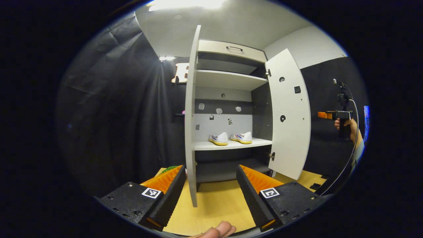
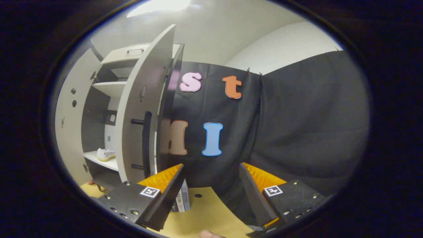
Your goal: Grab one shoe with the right hand and put it into the shoe cabinet, grab the other shoe with the left hand and put it into the shoe cabinet; then close the right door with the right hand and the left door with the left hand.
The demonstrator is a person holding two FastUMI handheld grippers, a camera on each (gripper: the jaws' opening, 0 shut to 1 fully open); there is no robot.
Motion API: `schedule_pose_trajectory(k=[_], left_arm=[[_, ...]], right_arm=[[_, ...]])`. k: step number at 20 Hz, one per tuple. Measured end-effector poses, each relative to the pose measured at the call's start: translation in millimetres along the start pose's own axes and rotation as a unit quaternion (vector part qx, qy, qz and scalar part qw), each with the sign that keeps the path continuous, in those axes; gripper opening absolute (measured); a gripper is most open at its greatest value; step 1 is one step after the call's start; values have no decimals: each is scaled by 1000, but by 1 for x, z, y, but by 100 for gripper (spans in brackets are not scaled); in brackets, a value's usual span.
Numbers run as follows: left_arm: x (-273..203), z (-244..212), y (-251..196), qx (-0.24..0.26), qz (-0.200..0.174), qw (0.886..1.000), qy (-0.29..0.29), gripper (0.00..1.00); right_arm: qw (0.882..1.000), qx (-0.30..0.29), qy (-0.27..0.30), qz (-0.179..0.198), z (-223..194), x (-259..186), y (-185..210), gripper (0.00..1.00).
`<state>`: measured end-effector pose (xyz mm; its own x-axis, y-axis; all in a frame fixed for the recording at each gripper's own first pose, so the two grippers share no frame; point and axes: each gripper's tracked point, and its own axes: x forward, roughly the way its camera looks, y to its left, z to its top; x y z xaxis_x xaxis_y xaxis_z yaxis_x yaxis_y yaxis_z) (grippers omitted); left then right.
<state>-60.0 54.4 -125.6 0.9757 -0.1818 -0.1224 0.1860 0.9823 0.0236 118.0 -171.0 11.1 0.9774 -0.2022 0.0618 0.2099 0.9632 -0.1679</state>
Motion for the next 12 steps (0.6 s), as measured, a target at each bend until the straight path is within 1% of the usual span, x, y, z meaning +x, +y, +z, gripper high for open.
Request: schedule_pose_trajectory(k=[1,2,4,6,7,8,10,11,12], left_arm=[[-4,2,2,2,-2,1000,-7,91],[-7,5,4,2,-2,1000,-12,93],[-11,7,12,-4,0,1000,-18,93],[-11,5,18,-10,0,1000,-18,91],[-11,3,24,-10,1,1000,-15,93],[-11,2,28,-8,0,1000,-14,93],[-9,2,40,-8,2,1000,-20,93],[-8,-1,48,-11,7,1000,-18,91],[-8,-6,53,-17,8,1000,-14,93]], right_arm=[[1000,6,7,-1,-2,7,2,99],[1000,14,16,0,-3,12,4,98],[999,35,32,10,-3,16,20,99],[999,30,30,11,0,21,30,98],[999,24,30,15,0,22,36,99],[999,26,31,19,0,24,41,98],[998,32,38,39,0,23,58,99],[998,29,38,41,1,24,63,99],[998,24,35,35,5,22,62,99]])
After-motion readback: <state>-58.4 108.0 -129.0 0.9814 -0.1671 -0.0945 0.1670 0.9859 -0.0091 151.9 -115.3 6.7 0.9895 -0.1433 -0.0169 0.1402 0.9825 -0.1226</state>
